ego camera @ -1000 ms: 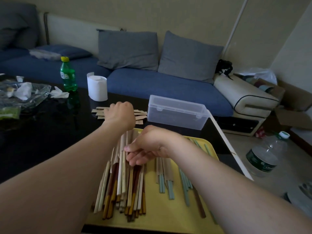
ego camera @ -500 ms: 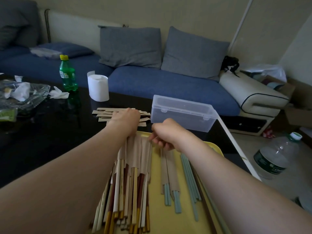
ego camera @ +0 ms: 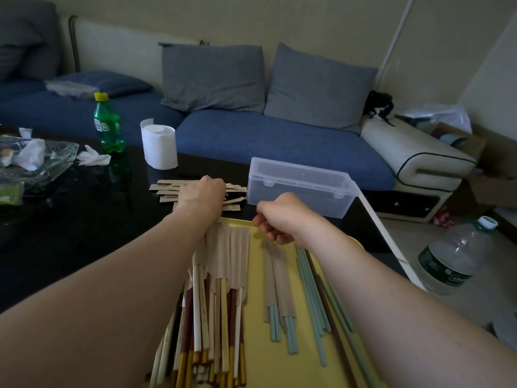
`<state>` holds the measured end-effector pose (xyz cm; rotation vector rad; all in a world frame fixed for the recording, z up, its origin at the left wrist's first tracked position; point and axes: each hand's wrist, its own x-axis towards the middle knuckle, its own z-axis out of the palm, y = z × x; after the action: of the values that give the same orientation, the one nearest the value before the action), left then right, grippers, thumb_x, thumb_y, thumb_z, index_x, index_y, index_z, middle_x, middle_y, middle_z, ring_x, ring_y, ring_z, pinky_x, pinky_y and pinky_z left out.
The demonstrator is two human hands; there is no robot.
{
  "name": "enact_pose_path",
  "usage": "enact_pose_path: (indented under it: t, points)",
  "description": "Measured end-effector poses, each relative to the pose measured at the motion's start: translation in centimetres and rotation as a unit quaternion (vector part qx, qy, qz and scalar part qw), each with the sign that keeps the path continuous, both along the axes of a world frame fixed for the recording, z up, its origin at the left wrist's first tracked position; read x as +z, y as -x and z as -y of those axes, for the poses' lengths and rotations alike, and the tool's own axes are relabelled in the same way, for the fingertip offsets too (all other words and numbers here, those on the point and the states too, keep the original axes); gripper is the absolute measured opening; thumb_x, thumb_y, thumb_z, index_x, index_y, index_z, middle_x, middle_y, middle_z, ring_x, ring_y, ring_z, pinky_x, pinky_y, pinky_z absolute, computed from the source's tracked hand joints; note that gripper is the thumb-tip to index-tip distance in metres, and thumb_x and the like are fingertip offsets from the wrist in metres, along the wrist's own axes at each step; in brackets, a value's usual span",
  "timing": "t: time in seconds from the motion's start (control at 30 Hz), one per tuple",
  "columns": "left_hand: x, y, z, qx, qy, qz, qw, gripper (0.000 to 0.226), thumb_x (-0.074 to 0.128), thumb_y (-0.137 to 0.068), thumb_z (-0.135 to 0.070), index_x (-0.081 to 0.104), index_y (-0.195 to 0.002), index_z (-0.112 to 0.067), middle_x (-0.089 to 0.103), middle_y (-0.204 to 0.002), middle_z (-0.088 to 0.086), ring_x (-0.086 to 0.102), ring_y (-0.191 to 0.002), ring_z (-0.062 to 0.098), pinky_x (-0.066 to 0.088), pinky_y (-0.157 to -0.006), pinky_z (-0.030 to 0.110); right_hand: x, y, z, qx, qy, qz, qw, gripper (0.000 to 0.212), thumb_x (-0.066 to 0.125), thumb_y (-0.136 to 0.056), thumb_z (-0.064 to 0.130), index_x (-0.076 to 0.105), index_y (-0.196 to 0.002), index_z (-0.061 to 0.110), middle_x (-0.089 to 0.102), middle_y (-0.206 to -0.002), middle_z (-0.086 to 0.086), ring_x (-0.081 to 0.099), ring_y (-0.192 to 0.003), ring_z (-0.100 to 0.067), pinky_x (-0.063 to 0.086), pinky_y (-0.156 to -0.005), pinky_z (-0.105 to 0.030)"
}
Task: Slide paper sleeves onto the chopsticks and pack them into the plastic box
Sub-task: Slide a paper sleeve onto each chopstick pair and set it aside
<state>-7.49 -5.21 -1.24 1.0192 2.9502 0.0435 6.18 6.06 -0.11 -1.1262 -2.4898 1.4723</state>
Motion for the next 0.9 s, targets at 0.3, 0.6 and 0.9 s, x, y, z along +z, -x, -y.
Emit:
enact_pose_path:
  t: [0.3, 0.6, 0.9]
  points:
    - [0.1, -0.7, 0.0, 0.016, -0.057, -0.052, 0.997, 0.034, 0.063, -0.1, -0.027, 0.056, -0.13, -0.014, 0.062, -0.115, 0.01, 0.063, -0.111, 0.03, 0.047, -0.1, 0.047, 0.5, -0.6, -0.4, -0.014, -0.005, 0.005, 1.0, 0.03, 0.054, -0.103, 0.022, 0.077, -0.094, 0.005, 0.065, -0.06, -0.003, 0.055, -0.046, -0.014, 0.046, -0.048, -0.022]
    - [0.8, -3.6, -0.3, -0.135, -0.035, -0.035, 0.99, 0.041, 0.044, -0.106, -0.052, 0.043, -0.136, -0.023, 0.047, -0.125, 0.013, 0.057, -0.107, 0.029, 0.052, -0.095, 0.049, 1.9, -6.2, -3.0, 0.031, -0.25, 0.204, 0.946, 0.015, 0.067, -0.09, 0.019, 0.07, -0.094, 0.004, 0.078, -0.071, -0.011, 0.074, -0.054, -0.022, 0.067, -0.067, -0.034]
    - [1.2, -8.0, -3.0, -0.248, -0.004, -0.022, 0.968, 0.024, 0.047, -0.108, -0.037, 0.048, -0.128, -0.024, 0.056, -0.125, 0.006, 0.049, -0.117, 0.028, 0.039, -0.108, 0.058, 2.4, -8.9, -2.6, 0.096, -0.042, 0.389, 0.915, 0.031, 0.082, -0.095, 0.014, 0.075, -0.118, -0.006, 0.083, -0.098, -0.017, 0.081, -0.073, -0.023, 0.062, -0.053, -0.025]
